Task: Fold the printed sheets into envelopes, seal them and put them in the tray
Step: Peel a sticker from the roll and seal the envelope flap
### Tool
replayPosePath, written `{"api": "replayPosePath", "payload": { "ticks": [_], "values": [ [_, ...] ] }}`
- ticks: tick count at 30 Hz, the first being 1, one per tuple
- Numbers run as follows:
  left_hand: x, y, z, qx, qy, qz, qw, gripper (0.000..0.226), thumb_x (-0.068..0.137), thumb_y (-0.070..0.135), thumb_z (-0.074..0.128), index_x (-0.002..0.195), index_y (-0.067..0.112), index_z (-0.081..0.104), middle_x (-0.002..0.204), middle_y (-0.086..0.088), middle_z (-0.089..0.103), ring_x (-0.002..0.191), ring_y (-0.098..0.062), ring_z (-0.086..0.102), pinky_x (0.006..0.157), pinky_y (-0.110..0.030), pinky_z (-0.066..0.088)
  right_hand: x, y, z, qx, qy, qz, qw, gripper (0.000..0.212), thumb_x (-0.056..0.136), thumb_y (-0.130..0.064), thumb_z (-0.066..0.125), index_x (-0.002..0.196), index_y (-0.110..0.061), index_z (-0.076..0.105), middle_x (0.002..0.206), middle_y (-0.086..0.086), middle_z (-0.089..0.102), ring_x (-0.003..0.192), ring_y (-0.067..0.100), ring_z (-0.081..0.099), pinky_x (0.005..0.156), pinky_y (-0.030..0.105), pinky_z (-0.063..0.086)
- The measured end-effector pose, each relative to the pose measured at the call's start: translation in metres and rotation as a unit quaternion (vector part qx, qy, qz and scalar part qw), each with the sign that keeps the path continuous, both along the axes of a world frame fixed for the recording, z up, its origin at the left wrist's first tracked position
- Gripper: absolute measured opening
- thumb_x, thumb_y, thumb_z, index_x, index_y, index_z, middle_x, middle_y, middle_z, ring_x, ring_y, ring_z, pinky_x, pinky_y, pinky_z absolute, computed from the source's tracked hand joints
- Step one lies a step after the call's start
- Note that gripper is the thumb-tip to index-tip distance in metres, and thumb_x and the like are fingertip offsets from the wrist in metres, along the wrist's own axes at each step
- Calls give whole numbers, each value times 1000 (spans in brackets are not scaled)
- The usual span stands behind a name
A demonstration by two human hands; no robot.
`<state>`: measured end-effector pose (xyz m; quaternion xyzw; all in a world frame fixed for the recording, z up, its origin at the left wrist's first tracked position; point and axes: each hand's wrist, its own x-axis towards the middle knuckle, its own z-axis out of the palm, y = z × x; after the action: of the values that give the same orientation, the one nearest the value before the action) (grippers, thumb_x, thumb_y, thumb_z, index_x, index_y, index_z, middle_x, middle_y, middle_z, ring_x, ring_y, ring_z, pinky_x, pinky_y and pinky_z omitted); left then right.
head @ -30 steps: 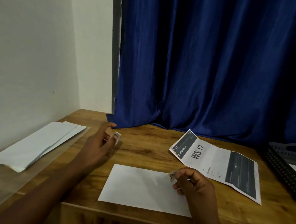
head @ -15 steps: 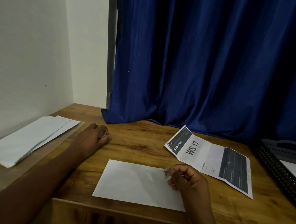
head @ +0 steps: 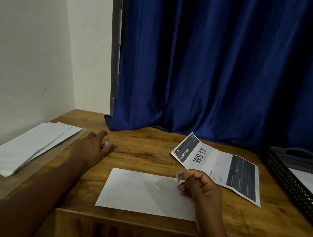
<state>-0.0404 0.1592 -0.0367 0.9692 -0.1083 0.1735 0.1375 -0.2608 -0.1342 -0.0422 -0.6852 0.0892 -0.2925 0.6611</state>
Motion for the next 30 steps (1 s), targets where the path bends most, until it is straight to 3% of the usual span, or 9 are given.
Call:
{"api": "replayPosePath", "payload": {
  "ticks": [5, 8, 10, 13, 16, 18, 21, 26, 30],
  "values": [
    [-47, -16, 25, -88, -85, -48, 991, 61, 95, 68, 39, 142, 29, 42, 133, -4, 53, 105, -18, 60, 80, -37, 54, -2, -10, 9, 205, -15, 61, 977, 15, 90, -16, 68, 99, -6, 75, 85, 15, 74, 66, 23, 66, 64, 38, 57],
    [-93, -40, 36, -186, -49, -149, 970, 59, 91, 78, 30, 132, 40, 49, 125, 12, 53, 103, -3, 55, 85, -33, 50, -3, -26, 17, 207, -5, 100, 973, 21, 83, -22, 71, 98, -8, 76, 82, 16, 71, 67, 24, 66, 71, 46, 57],
    [-122, -63, 39, -163, -30, -232, 959, 64, 89, 80, 25, 132, 41, 53, 128, 19, 54, 113, 4, 50, 93, -30, 45, -6, -39, 27, 162, 9, 122, 979, 19, 81, -25, 72, 94, -13, 78, 84, 15, 72, 70, 24, 68, 72, 46, 59],
    [-154, -100, 32, -75, -23, -324, 943, 64, 91, 77, 28, 139, 41, 50, 144, 21, 48, 134, 4, 36, 111, -28, 34, -6, -60, 46, 38, 76, 128, 988, 11, 83, -25, 73, 89, -19, 80, 83, 14, 75, 70, 22, 70, 62, 30, 58],
    [-168, -126, 20, -37, 3, -342, 939, 66, 89, 79, 31, 143, 43, 43, 151, 22, 40, 138, 1, 32, 115, -28, 30, -2, -77, 60, -152, 157, 139, 966, 10, 92, -19, 70, 89, -19, 80, 81, 6, 77, 69, 16, 71, 63, 22, 55],
    [-170, -135, 10, -16, 23, -347, 938, 63, 90, 76, 37, 145, 44, 40, 151, 22, 38, 136, 0, 33, 113, -25, 28, 2, -81, 64, -227, 192, 143, 944, 9, 92, -21, 72, 87, -21, 79, 82, -2, 78, 72, 11, 73, 64, 18, 55],
    [-169, -139, -1, -2, 45, -350, 936, 60, 92, 73, 40, 145, 44, 40, 152, 23, 36, 137, 1, 30, 117, -27, 23, 13, -81, 65, -304, 226, 160, 911, 6, 88, -28, 75, 85, -26, 79, 86, -9, 78, 82, 9, 73, 72, 23, 59],
    [-169, -137, -7, -25, 43, -356, 933, 56, 93, 70, 41, 142, 43, 44, 148, 25, 39, 135, 4, 30, 116, -20, 21, 34, -78, 64, -390, 237, 190, 869, 4, 83, -31, 81, 84, -28, 79, 88, -16, 77, 87, -1, 69, 77, 21, 53],
    [-172, -136, -6, -32, 48, -360, 931, 52, 93, 69, 43, 138, 43, 43, 144, 24, 42, 131, 4, 34, 114, -20, 27, 45, -73, 62, -431, 260, 220, 836, 7, 79, -30, 84, 77, -30, 77, 88, -8, 77, 88, 10, 71, 86, 33, 58]
  ]
}}
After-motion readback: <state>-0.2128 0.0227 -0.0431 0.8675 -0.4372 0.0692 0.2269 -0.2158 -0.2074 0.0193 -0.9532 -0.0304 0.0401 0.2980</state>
